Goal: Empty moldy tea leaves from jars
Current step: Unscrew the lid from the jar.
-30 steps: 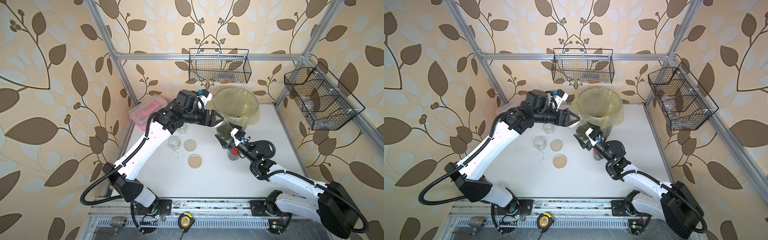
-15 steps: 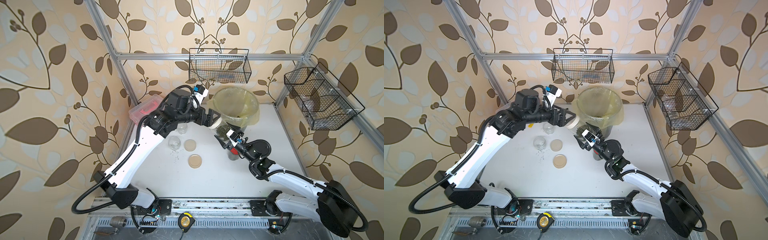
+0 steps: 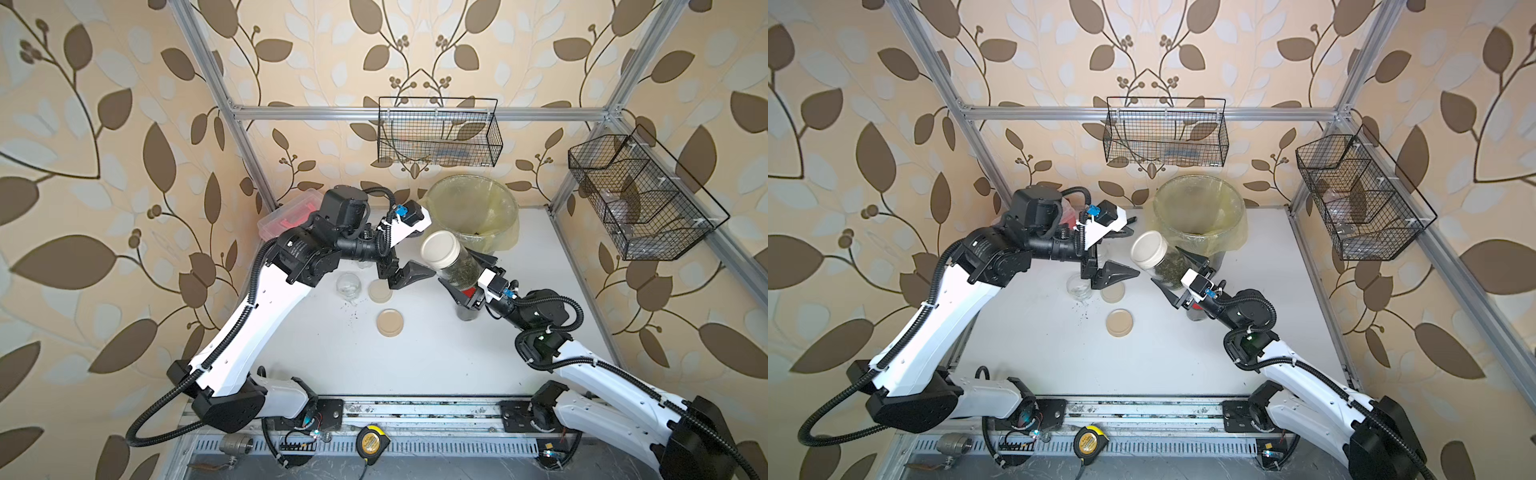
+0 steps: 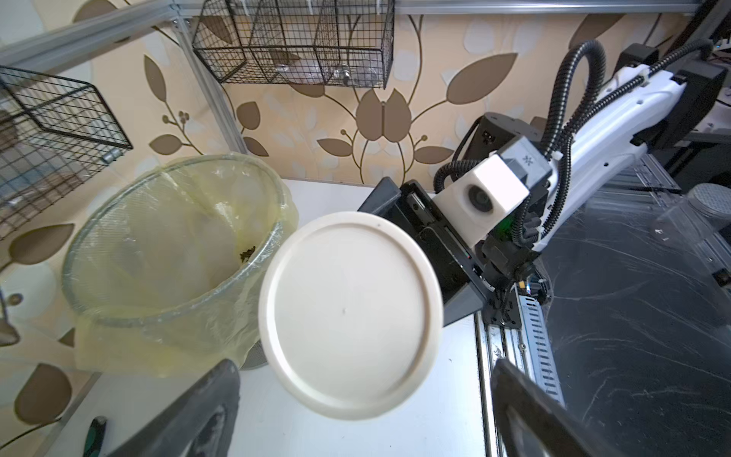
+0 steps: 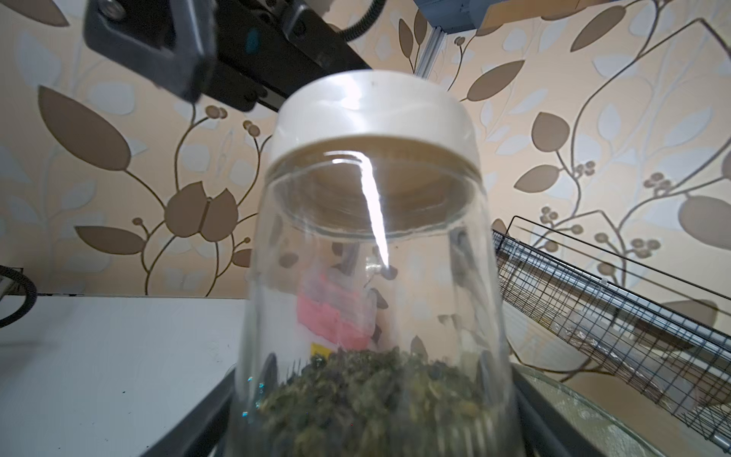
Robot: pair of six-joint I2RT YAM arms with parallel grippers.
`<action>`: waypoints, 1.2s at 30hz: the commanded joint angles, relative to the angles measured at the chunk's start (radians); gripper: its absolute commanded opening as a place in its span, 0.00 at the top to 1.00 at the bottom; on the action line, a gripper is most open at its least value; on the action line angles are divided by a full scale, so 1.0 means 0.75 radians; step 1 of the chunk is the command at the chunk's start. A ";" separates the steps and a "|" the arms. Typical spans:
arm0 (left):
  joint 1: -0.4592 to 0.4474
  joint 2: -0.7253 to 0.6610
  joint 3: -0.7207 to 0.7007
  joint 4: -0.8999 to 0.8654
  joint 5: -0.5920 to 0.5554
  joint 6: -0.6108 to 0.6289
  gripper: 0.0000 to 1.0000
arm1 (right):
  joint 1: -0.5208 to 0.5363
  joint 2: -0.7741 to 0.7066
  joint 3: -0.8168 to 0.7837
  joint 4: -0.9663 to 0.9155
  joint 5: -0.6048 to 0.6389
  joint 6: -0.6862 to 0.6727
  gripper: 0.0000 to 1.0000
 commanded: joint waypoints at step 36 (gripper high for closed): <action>0.014 0.147 0.156 0.152 -0.635 -1.313 0.54 | 0.100 0.261 0.076 0.159 0.617 -0.481 0.65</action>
